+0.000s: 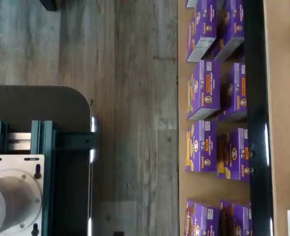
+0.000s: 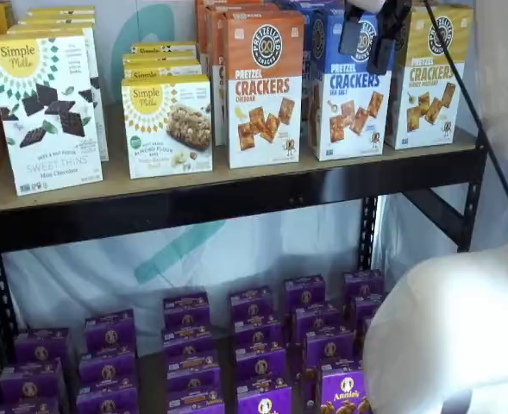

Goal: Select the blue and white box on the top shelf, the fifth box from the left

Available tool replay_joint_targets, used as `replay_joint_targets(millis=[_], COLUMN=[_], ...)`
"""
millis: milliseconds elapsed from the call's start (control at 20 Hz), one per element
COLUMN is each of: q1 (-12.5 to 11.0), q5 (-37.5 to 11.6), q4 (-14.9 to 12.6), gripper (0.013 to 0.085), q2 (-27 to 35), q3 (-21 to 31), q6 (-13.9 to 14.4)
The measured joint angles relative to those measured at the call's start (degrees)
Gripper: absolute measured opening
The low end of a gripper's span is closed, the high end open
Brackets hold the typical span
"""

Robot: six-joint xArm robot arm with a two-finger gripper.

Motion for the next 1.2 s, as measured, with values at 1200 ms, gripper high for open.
replay_joint_targets(millis=[1200], q1=[-3.4], q5=[0.6], q4=[12.4], gripper=[0.0850], q2=[3.2], q3=[-4.6], q6=[2.4])
